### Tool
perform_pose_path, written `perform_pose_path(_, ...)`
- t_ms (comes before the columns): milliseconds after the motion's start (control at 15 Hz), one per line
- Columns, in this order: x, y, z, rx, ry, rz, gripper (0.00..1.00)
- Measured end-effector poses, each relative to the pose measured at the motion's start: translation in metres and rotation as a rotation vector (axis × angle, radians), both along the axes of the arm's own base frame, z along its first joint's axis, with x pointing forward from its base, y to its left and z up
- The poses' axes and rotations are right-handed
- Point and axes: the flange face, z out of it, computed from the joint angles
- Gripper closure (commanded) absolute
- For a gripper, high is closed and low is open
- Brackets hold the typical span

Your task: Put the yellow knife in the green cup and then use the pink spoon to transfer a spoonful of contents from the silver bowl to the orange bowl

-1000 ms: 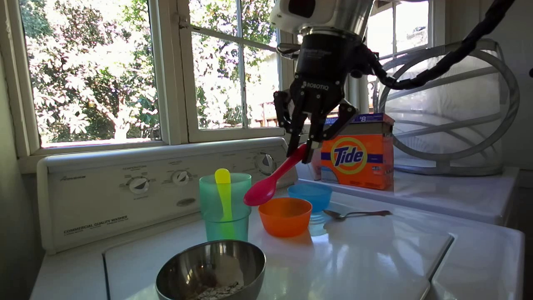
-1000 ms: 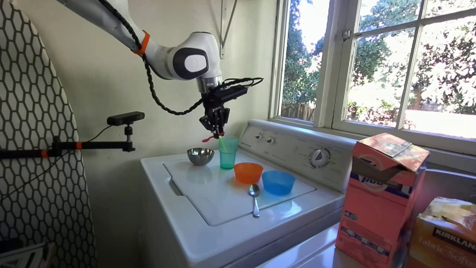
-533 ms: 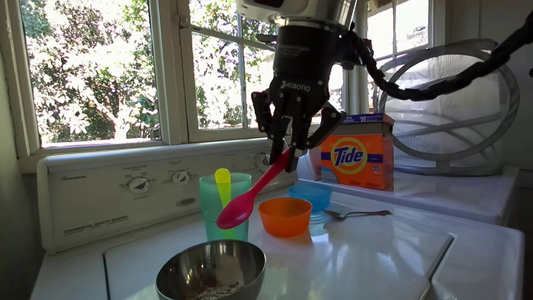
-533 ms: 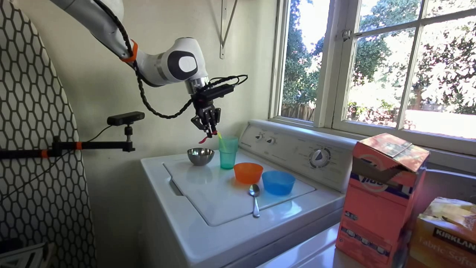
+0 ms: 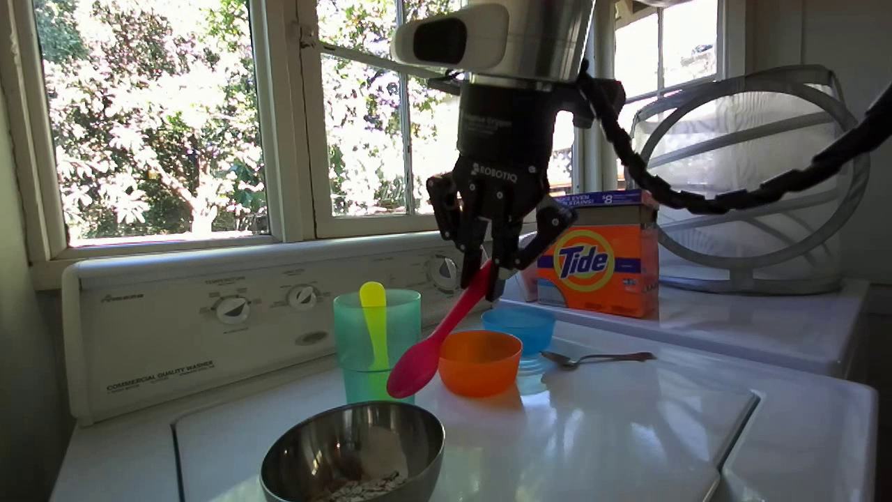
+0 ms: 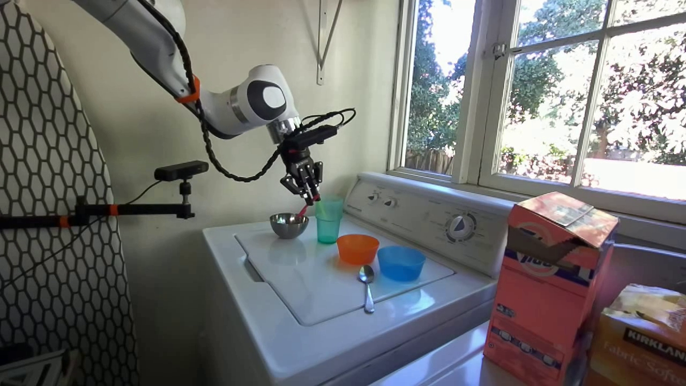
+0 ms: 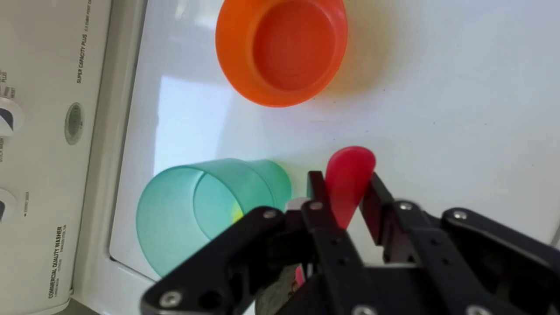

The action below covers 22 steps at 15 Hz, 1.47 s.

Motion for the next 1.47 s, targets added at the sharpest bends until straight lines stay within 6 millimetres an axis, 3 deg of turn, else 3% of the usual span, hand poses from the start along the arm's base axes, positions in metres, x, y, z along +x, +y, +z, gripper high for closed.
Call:
perform_pose_path(667,0.000,0.045,-0.027,-0.085,-0.029,0.072,0.94)
perform_pose_path(1200,0.004,0.054,-0.036,-0.193,-0.104,0.117,0.94)
perform_pose_path(1467,-0.001,0.068,-0.046,-0.220,-0.105,0.162,0.94)
